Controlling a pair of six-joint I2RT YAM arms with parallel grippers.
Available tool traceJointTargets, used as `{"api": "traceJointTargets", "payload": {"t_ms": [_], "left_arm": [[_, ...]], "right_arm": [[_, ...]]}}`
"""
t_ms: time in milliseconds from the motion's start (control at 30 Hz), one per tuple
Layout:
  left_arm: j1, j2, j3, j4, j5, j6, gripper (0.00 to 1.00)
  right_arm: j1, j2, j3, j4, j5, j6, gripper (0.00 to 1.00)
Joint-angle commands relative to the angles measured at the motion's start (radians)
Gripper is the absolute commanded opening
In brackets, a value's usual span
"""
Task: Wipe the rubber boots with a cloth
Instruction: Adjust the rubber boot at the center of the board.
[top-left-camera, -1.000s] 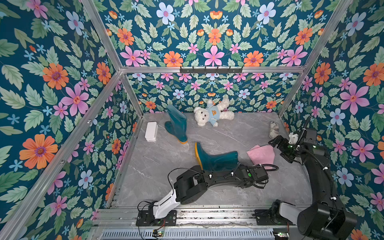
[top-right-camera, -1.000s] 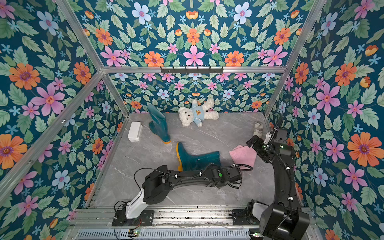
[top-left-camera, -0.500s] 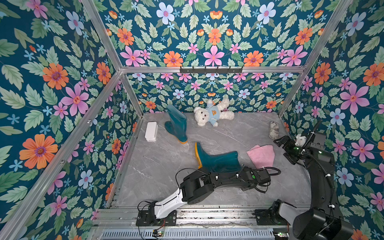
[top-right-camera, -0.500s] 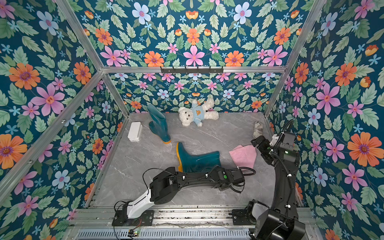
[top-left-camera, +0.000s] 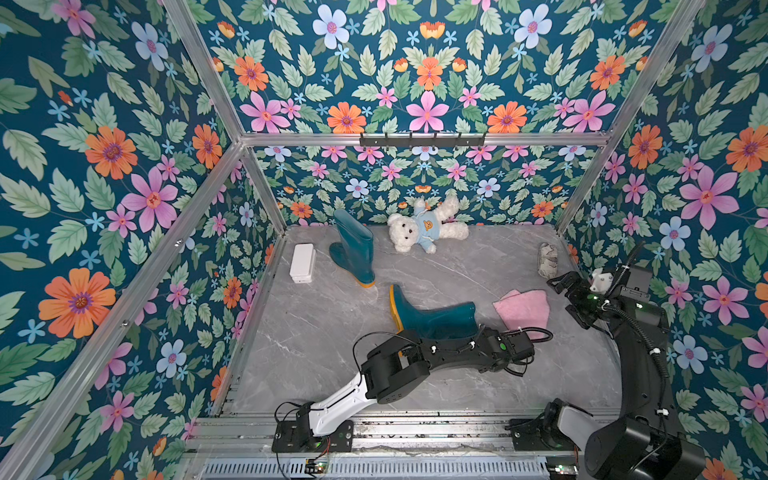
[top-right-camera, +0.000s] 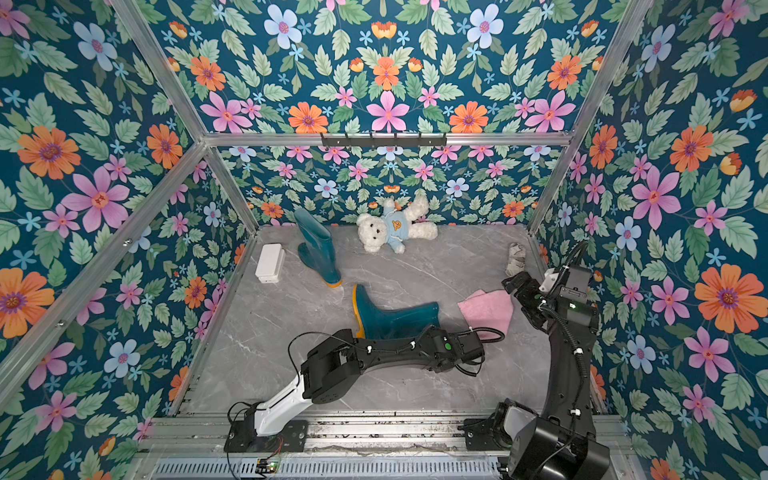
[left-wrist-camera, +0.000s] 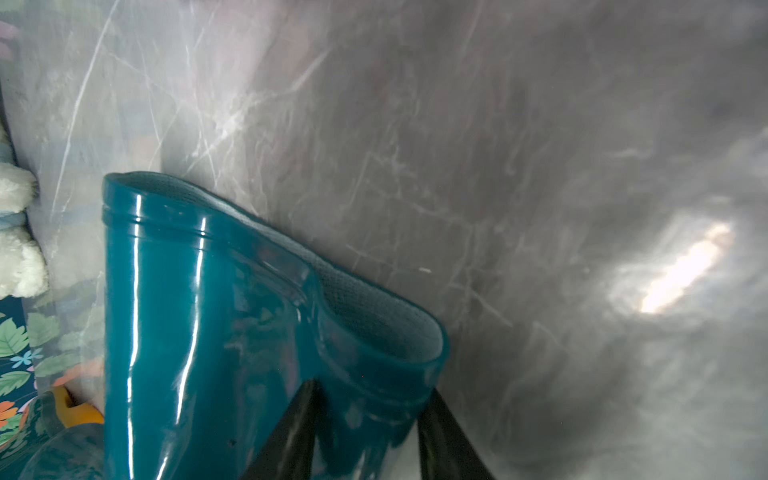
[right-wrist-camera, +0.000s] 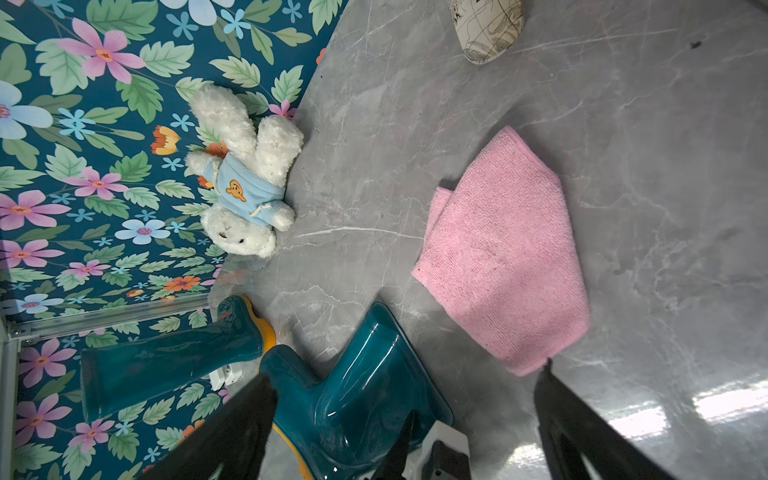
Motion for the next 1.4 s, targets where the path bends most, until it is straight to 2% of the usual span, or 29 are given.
{"api": "traceJointTargets", "payload": {"t_ms": [0, 133, 333, 700, 1167, 1367], "left_arm": [[0.014, 0.003, -0.020, -0.051, 0.015, 0.010, 0.27], [0.030, -0.013, -0.033, -0.017, 0.009, 0.009, 0.01], [0.042, -0.070, -0.066, 0.023, -0.025, -0.002, 0.00], [0.086, -0.240, -0.124, 0.160, -0.170, 0.014, 0.00], [0.179, -0.227, 0.114, 0.242, -0.278, 0.083, 0.00], [0.208, -0.235, 0.140, 0.316, -0.298, 0.094, 0.00]], "right_arm": [[0.000, 0.000, -0.001, 0.012, -0.008, 0.004, 0.97], [-0.002, 0.000, -0.002, 0.013, -0.008, 0.004, 0.97], [-0.005, -0.007, 0.001, 0.009, -0.006, 0.004, 0.97], [-0.006, -0.017, 0.009, 0.004, -0.008, 0.010, 0.96], [-0.006, -0.011, 0.011, 0.006, -0.007, 0.010, 0.96], [-0.006, -0.003, 0.006, 0.011, -0.002, 0.006, 0.95]]}}
